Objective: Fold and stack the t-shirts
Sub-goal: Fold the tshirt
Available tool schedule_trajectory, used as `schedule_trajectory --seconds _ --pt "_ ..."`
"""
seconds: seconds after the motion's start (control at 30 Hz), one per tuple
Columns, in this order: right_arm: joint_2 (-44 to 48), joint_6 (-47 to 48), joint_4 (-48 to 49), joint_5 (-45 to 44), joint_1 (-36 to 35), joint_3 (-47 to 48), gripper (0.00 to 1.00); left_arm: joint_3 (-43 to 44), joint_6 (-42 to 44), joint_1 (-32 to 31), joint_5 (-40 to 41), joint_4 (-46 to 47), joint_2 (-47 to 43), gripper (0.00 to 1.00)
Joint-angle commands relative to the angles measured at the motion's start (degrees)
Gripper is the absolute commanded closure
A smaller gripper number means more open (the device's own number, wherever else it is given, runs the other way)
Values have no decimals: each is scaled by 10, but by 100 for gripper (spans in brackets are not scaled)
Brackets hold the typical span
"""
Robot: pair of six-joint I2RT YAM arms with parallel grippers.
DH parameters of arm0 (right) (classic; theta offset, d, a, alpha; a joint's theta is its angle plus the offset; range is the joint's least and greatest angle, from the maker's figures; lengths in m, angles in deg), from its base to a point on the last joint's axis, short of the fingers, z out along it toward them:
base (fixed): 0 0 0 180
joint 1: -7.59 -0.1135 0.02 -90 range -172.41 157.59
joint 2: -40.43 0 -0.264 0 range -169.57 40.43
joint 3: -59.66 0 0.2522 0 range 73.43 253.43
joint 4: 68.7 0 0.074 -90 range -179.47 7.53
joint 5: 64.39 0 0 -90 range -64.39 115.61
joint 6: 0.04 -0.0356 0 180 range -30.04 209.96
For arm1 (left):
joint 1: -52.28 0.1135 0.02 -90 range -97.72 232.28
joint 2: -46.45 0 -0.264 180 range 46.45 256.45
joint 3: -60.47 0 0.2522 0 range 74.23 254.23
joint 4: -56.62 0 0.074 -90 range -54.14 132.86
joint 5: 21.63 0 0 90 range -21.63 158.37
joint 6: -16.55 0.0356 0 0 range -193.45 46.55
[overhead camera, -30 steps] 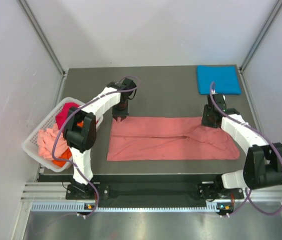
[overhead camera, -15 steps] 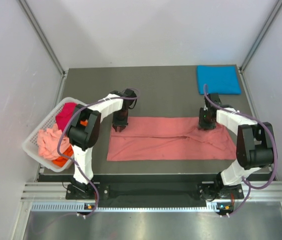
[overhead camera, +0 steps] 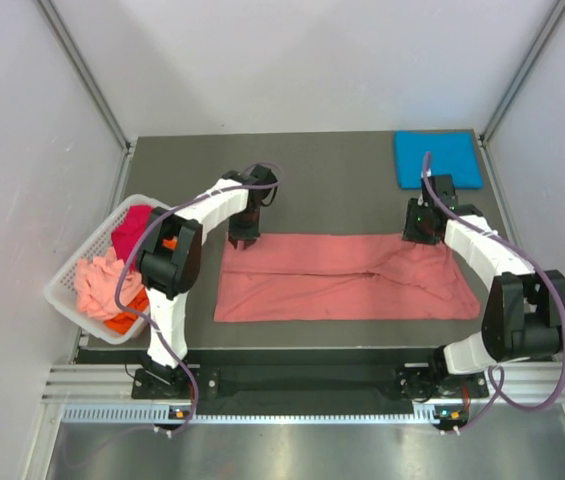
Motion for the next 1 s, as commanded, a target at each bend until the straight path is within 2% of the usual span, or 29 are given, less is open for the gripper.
schedule_trajectory --seconds 0.0,0.07,0.27,0.57,0.73,0.83,0.97 --pt "-16 -32 -25 -44 7 59 64 70 14 3 34 -28 10 68" --pt "-40 -53 -48 -91 18 95 63 89 20 13 27 -35 18 68" --pt "-61 4 -52 -83 48 134 60 138 66 40 5 -36 46 67" --pt "-84 55 -54 4 161 148 56 167 79 63 16 -63 100 68" --pt "-107 63 -44 28 186 151 55 162 80 64 19 -60 118 67" --pt "-125 65 -34 90 194 155 54 162 80 64 28 -60 126 66" --pt "-158 63 -12 113 196 153 54 163 79 64 39 -57 136 68"
